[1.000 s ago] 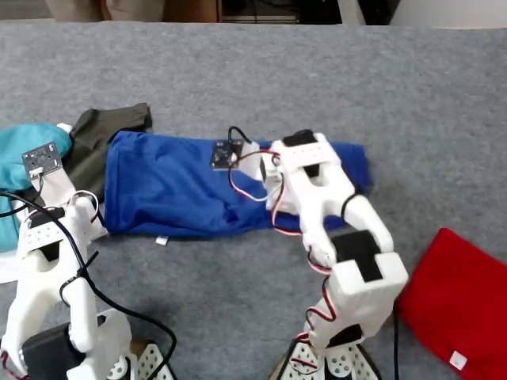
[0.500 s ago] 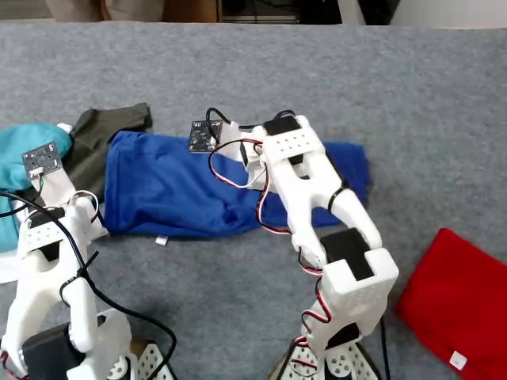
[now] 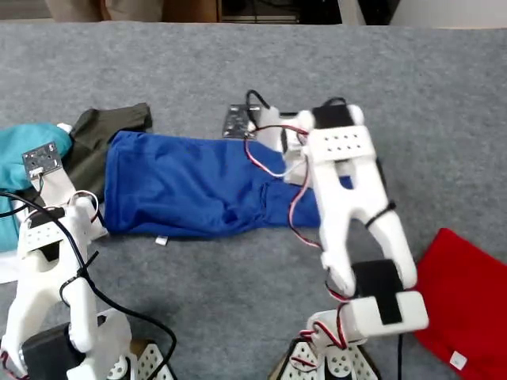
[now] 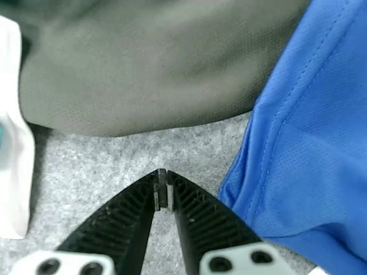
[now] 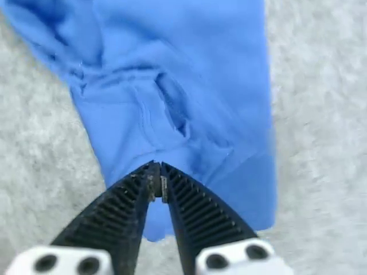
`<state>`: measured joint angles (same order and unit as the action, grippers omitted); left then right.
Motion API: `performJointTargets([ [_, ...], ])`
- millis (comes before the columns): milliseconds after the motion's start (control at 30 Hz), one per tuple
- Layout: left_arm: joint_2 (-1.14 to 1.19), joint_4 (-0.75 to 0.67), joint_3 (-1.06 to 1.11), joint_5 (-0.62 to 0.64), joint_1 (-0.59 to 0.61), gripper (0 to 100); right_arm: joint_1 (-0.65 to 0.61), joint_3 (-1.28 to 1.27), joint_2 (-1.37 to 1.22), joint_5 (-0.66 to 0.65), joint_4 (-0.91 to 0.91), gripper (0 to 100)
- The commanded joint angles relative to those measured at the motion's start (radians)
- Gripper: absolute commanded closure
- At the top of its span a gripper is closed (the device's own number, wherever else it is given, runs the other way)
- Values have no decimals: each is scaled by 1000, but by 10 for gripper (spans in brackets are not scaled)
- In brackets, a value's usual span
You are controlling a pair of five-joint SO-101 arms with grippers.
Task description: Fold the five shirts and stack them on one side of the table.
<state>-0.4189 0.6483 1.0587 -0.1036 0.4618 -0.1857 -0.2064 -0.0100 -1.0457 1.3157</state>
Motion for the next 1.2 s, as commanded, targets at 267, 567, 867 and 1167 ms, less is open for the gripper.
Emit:
performJointTargets([
  [267, -25, -12, -3, -9, 3, 982, 81, -77, -275, 31, -324, 990],
  [567, -25, -12, -3, -9, 3, 982, 225, 245, -263, 74, -114, 990],
  [867, -25, -12, -3, -9, 3, 982, 193, 248, -183, 21, -54, 990],
  [1167, -25, -12, -3, -9, 3, 982, 217, 251, -507, 84, -235, 990],
])
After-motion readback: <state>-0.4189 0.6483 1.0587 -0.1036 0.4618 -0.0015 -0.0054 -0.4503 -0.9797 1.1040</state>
